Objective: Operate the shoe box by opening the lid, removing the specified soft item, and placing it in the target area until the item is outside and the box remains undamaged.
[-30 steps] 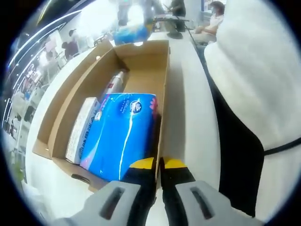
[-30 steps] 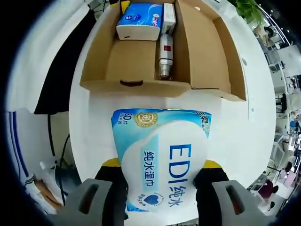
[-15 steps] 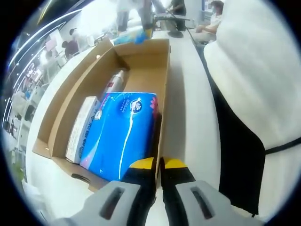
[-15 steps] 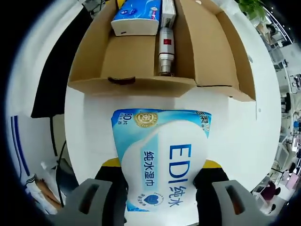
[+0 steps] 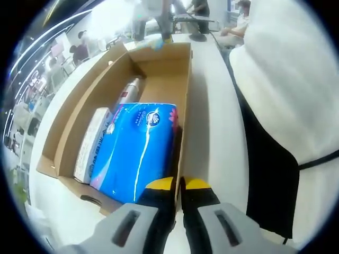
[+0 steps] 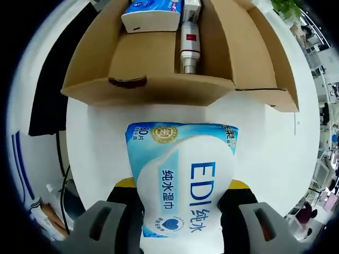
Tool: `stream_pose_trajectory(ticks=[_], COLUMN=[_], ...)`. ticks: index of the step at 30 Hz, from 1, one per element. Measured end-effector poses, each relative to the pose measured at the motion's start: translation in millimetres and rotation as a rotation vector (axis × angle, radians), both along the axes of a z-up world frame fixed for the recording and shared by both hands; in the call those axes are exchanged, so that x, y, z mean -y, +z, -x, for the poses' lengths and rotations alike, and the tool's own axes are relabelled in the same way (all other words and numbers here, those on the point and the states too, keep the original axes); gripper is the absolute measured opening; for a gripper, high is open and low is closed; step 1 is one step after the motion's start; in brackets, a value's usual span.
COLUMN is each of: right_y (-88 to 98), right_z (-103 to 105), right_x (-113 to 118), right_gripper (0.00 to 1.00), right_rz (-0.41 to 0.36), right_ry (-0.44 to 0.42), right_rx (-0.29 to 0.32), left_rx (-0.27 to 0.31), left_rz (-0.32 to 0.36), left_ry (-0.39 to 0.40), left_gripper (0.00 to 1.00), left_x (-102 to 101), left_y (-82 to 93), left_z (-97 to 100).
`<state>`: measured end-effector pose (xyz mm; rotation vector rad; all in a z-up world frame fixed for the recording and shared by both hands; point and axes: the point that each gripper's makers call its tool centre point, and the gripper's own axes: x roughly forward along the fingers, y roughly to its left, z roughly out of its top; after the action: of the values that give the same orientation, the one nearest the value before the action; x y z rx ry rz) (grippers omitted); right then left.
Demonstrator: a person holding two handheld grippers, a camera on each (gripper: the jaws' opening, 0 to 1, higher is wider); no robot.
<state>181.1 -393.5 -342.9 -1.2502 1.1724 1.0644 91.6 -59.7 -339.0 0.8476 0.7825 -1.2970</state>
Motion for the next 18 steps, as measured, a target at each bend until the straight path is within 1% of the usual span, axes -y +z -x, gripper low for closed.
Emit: stream_pose_trajectory(ticks=[5,10,15,18], right_y=[-1.5,-3.3,-9.6,-10.5], right_z=[-1.3,0.2,1.9,1.4], right_x=[0.8,-0.5,3.1,3.6], right_gripper=[0.57,0.57,0.57,0.57], right_rz=[-0.005,-0.011,0.010,0.008], right_ry=[0.004,0.001,0.013,0.006], right_rx=[0.016,0.005,-0.004,-0.002], left_rx=[0.000,0.000,0.001,0.002], left_rz=[0.000,-0.002,-0.004,-0.006], left_ry=[0.001,0.002,0.005,0.005], left_gripper=[0.04,0.04,0.04,0.04], left_x=[0.2,0.4,0.0,-0.1], left_y=[-0.5,-0.8,-2.4,-2.2], left_z=[-0.6,-1.0,-1.3,-1.2])
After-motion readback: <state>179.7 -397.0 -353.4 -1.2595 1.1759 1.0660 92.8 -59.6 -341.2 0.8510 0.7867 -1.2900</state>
